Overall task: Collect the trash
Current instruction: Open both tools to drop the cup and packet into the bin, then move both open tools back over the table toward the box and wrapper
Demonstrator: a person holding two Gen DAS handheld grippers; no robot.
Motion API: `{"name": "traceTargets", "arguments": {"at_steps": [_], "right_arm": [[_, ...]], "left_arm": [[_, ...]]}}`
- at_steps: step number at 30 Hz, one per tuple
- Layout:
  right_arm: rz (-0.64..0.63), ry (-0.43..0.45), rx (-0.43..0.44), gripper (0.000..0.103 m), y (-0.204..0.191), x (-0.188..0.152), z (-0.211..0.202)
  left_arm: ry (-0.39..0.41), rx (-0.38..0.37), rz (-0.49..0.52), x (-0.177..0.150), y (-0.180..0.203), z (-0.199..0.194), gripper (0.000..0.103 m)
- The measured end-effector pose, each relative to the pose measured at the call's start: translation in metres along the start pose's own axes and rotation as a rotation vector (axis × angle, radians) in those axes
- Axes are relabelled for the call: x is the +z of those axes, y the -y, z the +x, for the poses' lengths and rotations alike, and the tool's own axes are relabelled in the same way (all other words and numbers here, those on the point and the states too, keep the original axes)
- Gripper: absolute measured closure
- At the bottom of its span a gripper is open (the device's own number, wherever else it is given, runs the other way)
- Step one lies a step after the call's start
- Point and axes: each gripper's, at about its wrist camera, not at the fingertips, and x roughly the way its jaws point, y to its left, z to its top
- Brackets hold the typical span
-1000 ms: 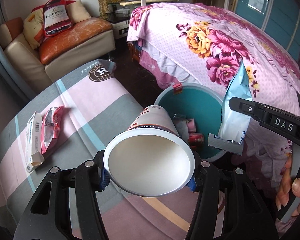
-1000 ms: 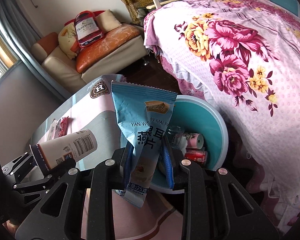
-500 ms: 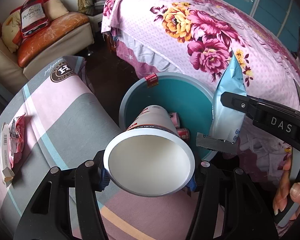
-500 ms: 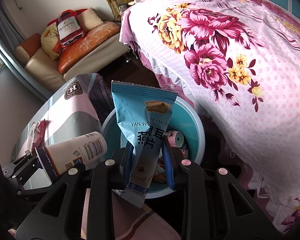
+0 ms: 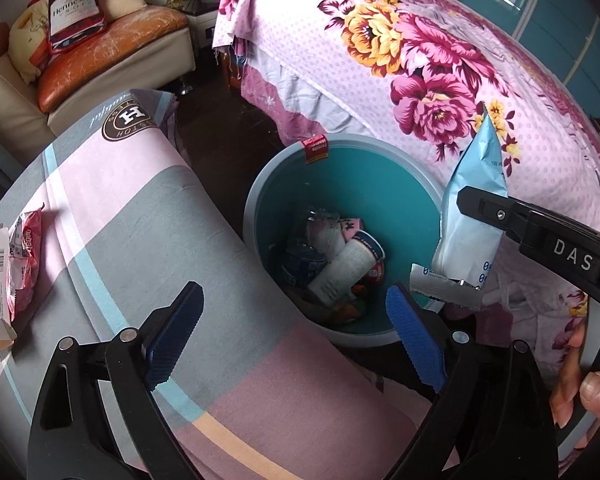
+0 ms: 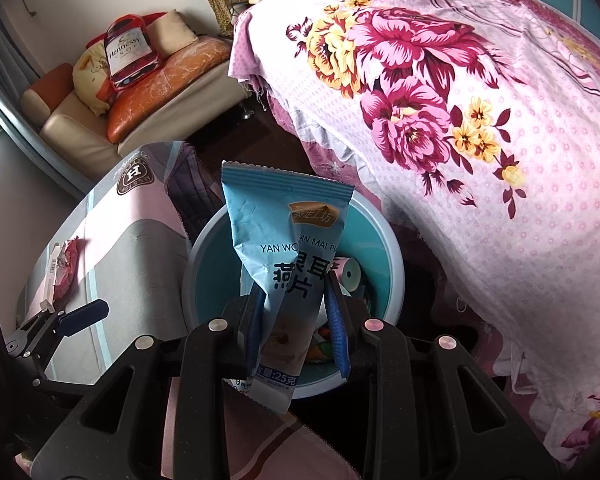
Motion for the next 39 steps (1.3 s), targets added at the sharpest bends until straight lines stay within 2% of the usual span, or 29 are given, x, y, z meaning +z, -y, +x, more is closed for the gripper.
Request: {"name": "traceTargets", "arguments": {"at_steps": [2, 5, 7, 9, 11, 12, 21, 34, 39], "right_arm": [[-0.004, -0.01, -0.007, 0.074, -0.002, 0.0, 0.003], [-0.006, -0.025, -0.01, 0.065, -0.006, 0.0, 0.006], [-0.007, -0.036, -0.008, 0.043, -0.009, -0.001, 0.007], [-0.009, -0.041, -0.01, 0.037, -0.012, -0.003, 0.007], [-0.009, -0.047, -0.011, 0.034, -0.015, -0.005, 0.007], [-0.005, -0.055, -0.01, 0.029, -0.017, -0.007, 0.007], [-0.016, -0.101, 0.002, 0.024, -0.039, -0.018, 0.004], [-0.127, -0.13, 0.014, 0.021, -0.102, -0.031, -0.004], [-0.164, -0.142, 0.031, 0.021, -0.13, -0.031, -0.003]], "left_arm": [[-0.002, 0.005, -0.012, -0.003, -0.005, -0.001, 0.009], [-0.011, 0.006, -0.034, -0.008, -0.014, -0.002, 0.009], [-0.018, 0.001, -0.052, -0.011, -0.02, -0.003, 0.009], [-0.025, -0.002, -0.07, -0.015, -0.026, -0.004, 0.009], [-0.03, 0.001, -0.088, -0.019, -0.032, -0.005, 0.008], [-0.033, 0.005, -0.096, -0.021, -0.035, -0.006, 0.008], [-0.029, 0.008, -0.175, -0.04, -0.068, -0.022, 0.008], [0.012, 0.034, -0.284, -0.066, -0.122, -0.054, 0.008], [0.028, 0.072, -0.304, -0.076, -0.148, -0.066, 0.008]]}}
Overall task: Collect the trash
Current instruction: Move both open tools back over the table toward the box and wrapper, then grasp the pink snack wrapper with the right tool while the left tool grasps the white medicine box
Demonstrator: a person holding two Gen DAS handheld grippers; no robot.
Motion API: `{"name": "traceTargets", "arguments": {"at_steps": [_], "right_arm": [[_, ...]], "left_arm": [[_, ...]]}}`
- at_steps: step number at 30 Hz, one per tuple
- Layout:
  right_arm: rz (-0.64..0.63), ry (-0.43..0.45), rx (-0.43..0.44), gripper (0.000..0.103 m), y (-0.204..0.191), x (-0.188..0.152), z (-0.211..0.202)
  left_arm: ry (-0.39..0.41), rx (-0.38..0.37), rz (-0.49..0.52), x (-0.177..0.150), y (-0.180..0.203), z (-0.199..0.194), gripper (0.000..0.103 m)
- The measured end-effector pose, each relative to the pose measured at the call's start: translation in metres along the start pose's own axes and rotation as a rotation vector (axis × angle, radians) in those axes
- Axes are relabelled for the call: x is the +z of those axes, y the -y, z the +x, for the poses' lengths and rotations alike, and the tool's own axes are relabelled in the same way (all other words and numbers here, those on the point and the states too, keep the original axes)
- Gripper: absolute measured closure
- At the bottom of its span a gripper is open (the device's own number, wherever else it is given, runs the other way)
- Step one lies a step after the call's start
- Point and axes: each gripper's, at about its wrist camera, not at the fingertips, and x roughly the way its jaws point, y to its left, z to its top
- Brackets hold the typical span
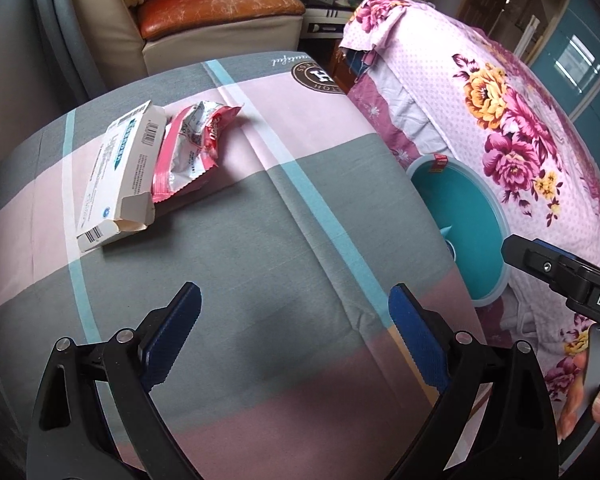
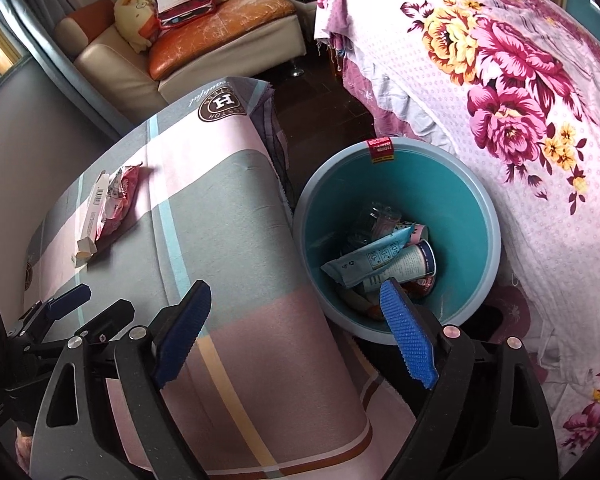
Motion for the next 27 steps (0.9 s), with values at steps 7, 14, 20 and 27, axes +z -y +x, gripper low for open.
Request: {"name": "traceTargets", "arguments": {"at_steps": [7, 14, 20, 27], "right_arm": [[-0.069, -0.034, 0.048, 0.021, -0.049, 0.013, 0.013], [-0.133, -0.072, 0.088, 0.021, -0.099, 0.037, 0.038], [-0.158, -0.114, 0.118, 0.021, -0.13, 0.058, 0.065], [-0.168, -0.156, 0.146, 0.02, -0.157, 0.078, 0.096]], "left_arm": [[0.039, 0.069, -0.098, 0.008, -0.07, -0.016, 0.008], [0.038, 0.12, -0.184, 0.025, -0.126, -0.01, 0.008], [0.014, 0.143, -0.198, 0.048, -0.146, 0.011, 0.008], [-0.012, 0.133, -0.18, 0.064, -0.148, 0.039, 0.008]]}}
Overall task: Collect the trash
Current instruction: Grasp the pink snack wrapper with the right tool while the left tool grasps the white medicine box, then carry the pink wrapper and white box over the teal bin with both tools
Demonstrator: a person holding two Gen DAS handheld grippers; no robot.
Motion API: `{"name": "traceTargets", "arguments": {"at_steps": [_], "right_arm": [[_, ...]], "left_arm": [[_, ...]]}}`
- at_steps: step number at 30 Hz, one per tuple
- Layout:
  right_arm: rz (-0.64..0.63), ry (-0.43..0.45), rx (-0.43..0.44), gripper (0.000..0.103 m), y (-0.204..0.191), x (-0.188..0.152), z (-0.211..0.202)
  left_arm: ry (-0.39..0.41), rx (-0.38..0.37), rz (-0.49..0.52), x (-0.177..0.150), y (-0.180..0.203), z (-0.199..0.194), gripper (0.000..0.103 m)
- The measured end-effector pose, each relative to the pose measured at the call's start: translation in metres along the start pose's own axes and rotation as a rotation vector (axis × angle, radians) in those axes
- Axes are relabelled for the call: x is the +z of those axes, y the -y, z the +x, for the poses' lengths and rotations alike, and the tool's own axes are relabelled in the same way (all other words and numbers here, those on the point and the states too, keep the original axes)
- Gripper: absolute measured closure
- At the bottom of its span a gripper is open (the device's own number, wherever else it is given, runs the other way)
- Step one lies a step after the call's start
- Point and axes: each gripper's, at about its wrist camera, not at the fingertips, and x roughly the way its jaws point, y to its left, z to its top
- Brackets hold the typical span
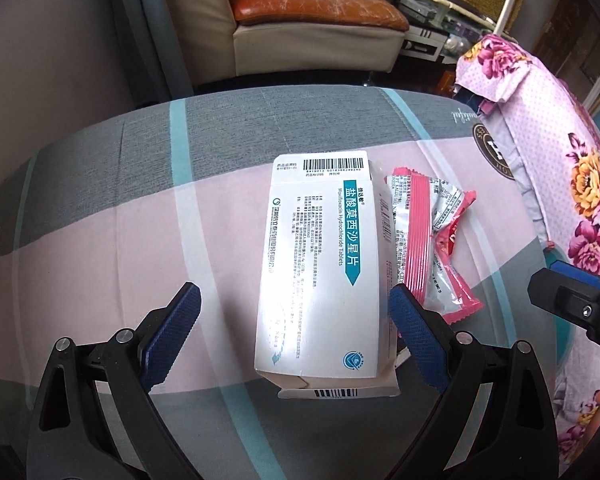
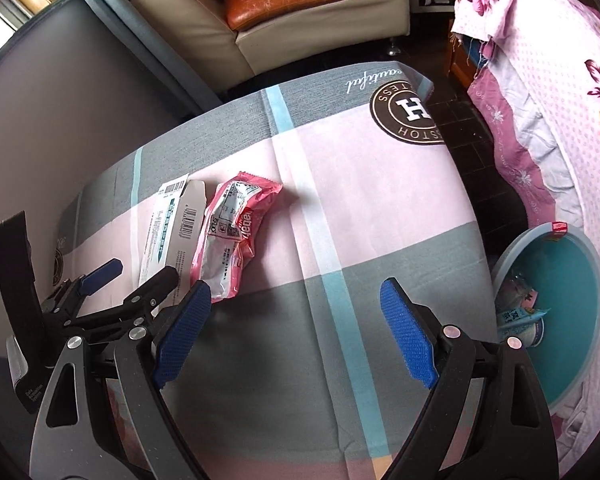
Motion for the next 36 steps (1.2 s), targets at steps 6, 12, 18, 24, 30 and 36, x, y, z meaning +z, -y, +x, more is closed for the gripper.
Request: {"name": "traceTargets", "arguments": {"at_steps": [6, 12, 18, 24, 30, 36], "right_arm": [[-0.005, -0.025, 0.026, 0.021, -0.015, 0.014, 0.019], [-0.033, -0.049, 0.037, 0.021, -0.04, 0.025, 0.045], [-0.049, -0.043, 0.017, 0.022, -0.057, 0.029, 0.065], [-0.097, -0.019, 0.009, 0.067, -0.065, 0.024, 0.07], [-0.08, 0.005, 0.032, 0.072, -0.051, 0.02, 0.056], [-0.096, 0.047, 0.039, 0.072, -0.041, 0.007, 0.033]], "left_arm": [[0.002, 0.034, -0.042, 0.0, -0.029, 0.007, 0.008], [0.002, 0.04, -0.088, -0.003, -0.062, 0.001, 0.008], [0.004, 0.056, -0.106, -0.005, -0.078, -0.001, 0.008], [0.001, 0.055, -0.094, 0.004, -0.072, 0.007, 0.008], [0.02, 0.069, -0.061, 0.005, -0.055, 0.014, 0.017], [0.069, 0.101, -0.064, -0.002, -0.051, -0.001, 0.04]]}}
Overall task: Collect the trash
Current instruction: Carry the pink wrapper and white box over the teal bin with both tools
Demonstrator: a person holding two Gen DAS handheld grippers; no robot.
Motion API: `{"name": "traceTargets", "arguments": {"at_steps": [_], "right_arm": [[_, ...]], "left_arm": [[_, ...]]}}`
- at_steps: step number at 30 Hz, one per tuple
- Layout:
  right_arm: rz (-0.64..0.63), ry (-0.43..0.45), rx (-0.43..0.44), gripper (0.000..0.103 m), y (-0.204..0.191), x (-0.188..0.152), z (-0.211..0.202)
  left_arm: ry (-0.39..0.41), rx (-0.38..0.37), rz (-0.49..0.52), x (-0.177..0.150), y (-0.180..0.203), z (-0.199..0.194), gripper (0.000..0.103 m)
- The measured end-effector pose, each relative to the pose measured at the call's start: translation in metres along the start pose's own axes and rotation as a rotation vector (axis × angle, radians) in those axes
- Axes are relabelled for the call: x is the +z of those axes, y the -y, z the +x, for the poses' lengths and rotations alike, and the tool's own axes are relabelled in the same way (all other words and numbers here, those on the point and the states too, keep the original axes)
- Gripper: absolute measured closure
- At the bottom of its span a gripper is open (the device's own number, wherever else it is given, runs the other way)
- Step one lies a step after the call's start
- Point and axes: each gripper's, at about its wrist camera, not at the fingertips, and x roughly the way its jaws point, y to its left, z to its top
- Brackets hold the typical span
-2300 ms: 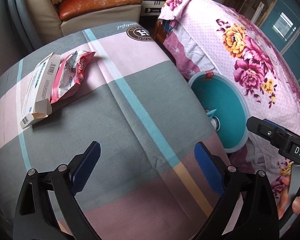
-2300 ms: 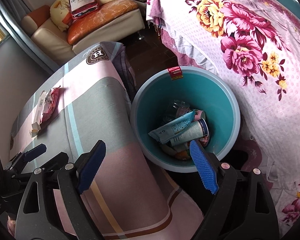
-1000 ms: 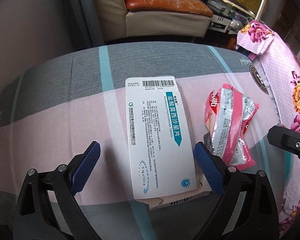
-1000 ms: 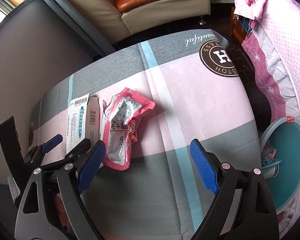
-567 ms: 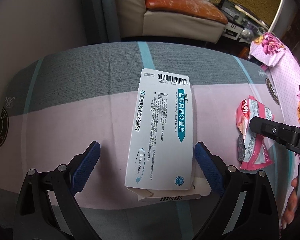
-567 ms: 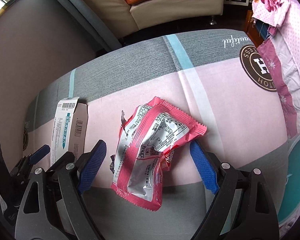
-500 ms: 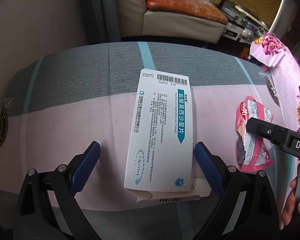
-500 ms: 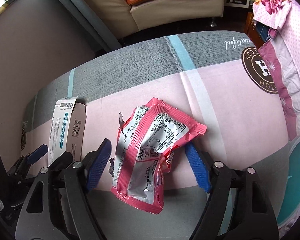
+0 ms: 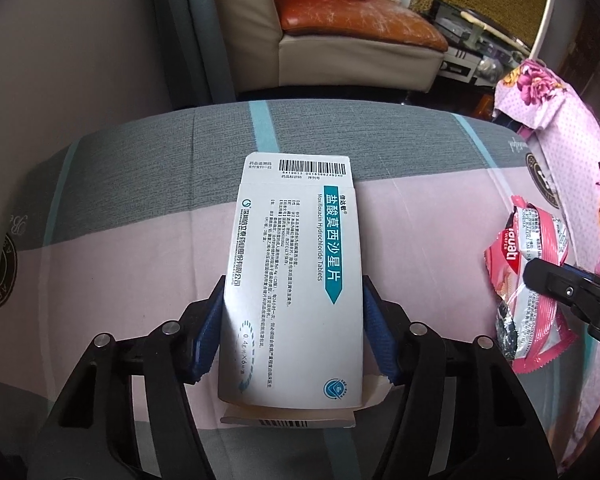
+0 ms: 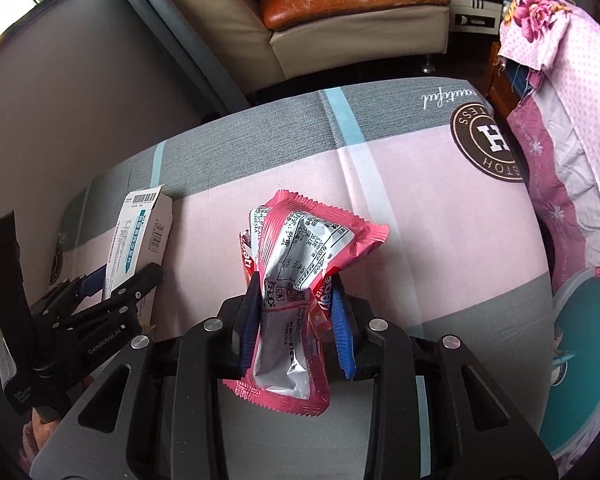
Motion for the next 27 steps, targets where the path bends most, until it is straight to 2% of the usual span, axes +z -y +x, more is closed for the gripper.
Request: {"name": "traceTargets", "arguments": {"at_steps": [6, 19, 27], "right_arm": [[0.017, 0.03, 0.01, 0.072, 0.016, -0.024, -0.028], [0.102, 0.104, 0.019, 0.072, 0.07, -0.091, -0.098], [0.167, 0.163, 0.017, 0.072, 0.109, -0.129, -0.135]], "left_arm": [[0.018, -0.021, 0.036, -0.018, 0.019, -0.024, 0.04], [0.022, -0.122, 0.138, -0.076, 0.102, -0.076, 0.04], [0.029, -0.135, 0.2, -0.1, 0.147, -0.099, 0.04]]}}
